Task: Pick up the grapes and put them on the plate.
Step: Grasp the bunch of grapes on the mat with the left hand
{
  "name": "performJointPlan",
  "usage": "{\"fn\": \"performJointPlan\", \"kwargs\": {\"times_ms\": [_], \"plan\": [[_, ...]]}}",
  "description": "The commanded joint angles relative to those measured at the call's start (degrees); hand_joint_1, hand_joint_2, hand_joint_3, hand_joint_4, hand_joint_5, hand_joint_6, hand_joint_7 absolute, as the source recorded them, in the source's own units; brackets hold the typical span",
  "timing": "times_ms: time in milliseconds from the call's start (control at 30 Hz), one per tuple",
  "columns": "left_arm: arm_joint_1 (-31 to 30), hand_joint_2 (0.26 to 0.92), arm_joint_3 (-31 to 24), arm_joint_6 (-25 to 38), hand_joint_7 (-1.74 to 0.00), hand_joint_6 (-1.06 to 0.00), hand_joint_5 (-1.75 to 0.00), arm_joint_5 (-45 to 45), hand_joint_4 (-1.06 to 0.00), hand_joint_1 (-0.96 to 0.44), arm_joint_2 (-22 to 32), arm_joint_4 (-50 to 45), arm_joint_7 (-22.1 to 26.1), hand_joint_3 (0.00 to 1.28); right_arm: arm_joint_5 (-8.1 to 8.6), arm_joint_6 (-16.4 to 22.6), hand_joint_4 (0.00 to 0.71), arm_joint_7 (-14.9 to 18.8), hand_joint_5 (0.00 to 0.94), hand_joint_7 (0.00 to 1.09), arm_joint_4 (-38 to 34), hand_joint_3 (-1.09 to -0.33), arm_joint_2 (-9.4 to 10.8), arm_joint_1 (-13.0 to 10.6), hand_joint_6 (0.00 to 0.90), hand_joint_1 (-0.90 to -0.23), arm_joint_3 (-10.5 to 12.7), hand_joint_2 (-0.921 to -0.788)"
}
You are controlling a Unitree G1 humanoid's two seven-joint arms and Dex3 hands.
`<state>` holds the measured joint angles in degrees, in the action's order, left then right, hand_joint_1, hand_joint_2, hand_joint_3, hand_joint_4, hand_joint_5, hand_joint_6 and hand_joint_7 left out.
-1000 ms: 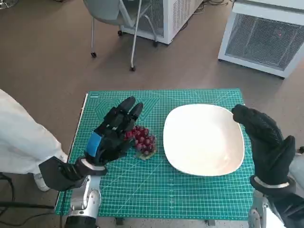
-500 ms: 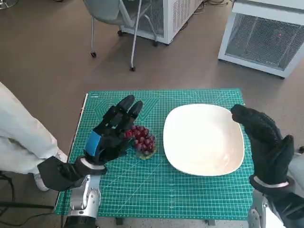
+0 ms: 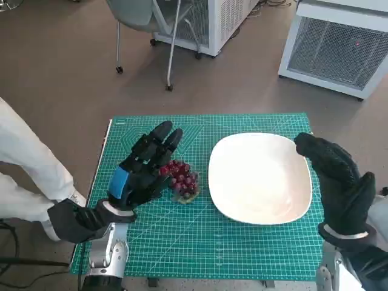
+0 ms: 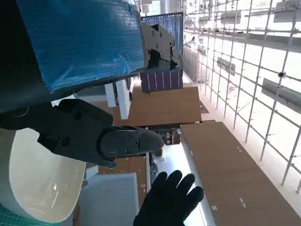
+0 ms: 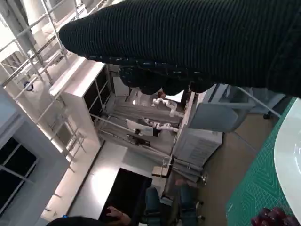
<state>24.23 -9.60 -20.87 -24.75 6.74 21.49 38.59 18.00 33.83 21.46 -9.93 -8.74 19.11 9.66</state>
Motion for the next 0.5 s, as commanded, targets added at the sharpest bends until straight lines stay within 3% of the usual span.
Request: {"fn": "performJointPlan", "kwargs": {"times_ms": [33, 333, 500], "plan": [[1.1, 0.921, 0.0, 0.5, -0.24, -0.22, 0.00, -0.3, -0.22, -0.53, 0.1, -0.7, 0.0, 0.33, 0.38, -0.8, 0.571, 0.2, 0.000, 0.65, -0.4, -0.517, 0.0, -0.5, 0.200, -0.501, 0.0, -0.921], [1.9, 0.921, -0.2, -1.2, -0.24, -0.22, 0.00, 1.8, -0.22, -0.51, 1.7, -0.2, -0.7, 0.30, 0.33, -1.0, 0.570, 0.1, 0.000, 0.65, -0.3, -0.516, -0.1, -0.2, 0.201, -0.502, 0.1, -0.921], [3.3, 0.916, 1.6, -9.6, -0.22, -0.19, 0.00, 19.6, -0.16, -0.50, 9.8, 1.4, -7.9, 0.15, 0.29, -1.4, 0.569, 0.0, 0.000, 0.65, 0.0, -0.516, -0.3, -0.3, 0.202, -0.499, 0.2, -0.921]]}}
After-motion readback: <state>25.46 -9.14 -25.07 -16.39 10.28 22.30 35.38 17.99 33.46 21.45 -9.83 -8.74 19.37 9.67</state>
